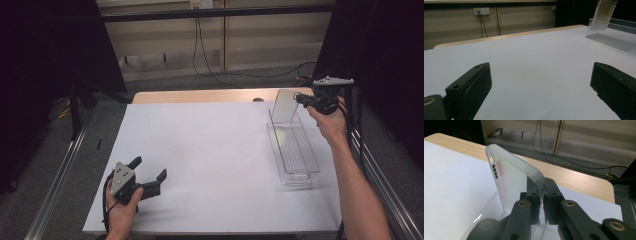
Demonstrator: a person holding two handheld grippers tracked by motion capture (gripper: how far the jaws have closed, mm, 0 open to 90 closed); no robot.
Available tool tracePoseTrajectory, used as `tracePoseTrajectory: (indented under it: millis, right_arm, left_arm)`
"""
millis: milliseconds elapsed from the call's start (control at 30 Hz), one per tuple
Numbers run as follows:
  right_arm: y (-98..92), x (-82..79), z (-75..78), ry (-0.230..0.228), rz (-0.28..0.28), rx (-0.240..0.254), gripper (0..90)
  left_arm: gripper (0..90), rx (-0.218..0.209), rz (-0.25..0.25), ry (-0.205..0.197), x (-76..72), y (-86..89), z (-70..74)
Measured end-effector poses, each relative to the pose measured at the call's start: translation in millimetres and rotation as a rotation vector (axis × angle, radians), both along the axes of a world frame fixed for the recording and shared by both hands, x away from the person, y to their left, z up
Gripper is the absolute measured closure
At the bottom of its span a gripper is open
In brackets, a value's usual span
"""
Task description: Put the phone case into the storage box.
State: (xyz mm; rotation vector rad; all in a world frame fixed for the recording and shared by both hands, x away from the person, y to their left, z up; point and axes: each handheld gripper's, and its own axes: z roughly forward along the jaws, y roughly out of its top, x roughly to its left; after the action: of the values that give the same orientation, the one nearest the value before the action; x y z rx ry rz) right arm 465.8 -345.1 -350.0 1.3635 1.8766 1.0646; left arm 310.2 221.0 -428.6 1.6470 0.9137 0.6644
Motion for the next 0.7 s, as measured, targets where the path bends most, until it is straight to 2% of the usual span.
tracePoseTrajectory:
  millis: [300,700]
  right_arm:
    - [2.1,4.2,-6.2,0.018,0.003,-0.014,84.1]
    - [5.3,9.8,-14.4,0.03,0.003,-0.014,84.1]
  left_arm:
    - [3.6,0.014,-0.004,-0.005,0.3,-0.2,0.6]
    - [3.7,0.01,0.003,-0.005,0.2,-0.3,0.4]
